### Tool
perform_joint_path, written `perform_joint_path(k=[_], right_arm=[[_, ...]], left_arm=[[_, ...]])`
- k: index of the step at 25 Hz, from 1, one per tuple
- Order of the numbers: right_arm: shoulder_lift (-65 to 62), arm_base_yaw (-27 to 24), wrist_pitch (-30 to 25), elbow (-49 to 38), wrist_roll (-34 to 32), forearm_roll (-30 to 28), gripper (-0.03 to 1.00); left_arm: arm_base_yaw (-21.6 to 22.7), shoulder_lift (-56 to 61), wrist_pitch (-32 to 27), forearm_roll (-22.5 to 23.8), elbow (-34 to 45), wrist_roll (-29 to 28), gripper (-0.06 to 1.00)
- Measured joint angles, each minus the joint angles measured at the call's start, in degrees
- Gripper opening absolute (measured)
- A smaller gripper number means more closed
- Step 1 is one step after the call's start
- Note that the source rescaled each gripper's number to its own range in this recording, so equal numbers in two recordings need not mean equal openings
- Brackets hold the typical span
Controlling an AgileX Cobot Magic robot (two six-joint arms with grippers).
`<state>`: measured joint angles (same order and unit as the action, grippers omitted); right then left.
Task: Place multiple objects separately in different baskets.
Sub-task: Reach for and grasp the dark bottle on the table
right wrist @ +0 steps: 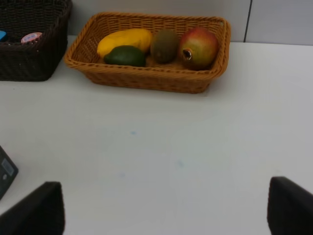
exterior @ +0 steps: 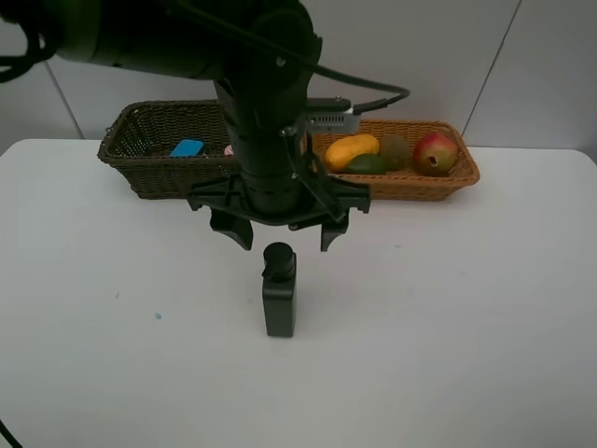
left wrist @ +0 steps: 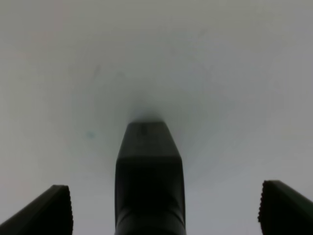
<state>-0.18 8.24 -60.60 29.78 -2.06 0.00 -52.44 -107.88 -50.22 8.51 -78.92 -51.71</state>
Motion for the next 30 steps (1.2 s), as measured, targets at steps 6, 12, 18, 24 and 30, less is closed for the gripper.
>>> perform_joint_path(k=[6,12,18,24,30], right_arm=[[0.0,0.0,0.0,0.0,0.0,0.0,1.0],[0.0,0.0,0.0,0.0,0.0,0.0,1.0],[0.0,0.0,0.0,0.0,0.0,0.0,1.0],[0.0,0.0,0.0,0.0,0.0,0.0,1.0],[0.0,0.0,0.0,0.0,0.0,0.0,1.0]], left_arm=[[0.43,-3.54,1.84,-0.07,0.2,-0.74,1.0],[0.55,-5.95,3.02,0.07,0.26,-0.74,1.0],[0.55,-8.14,3.42,-0.04,0.26,-0.74,1.0],[0.55,-8.35,3.83,-0.18,0.26,-0.74,1.0],[0.55,-8.92,3.87,-2.62,0.26,0.16,1.0]])
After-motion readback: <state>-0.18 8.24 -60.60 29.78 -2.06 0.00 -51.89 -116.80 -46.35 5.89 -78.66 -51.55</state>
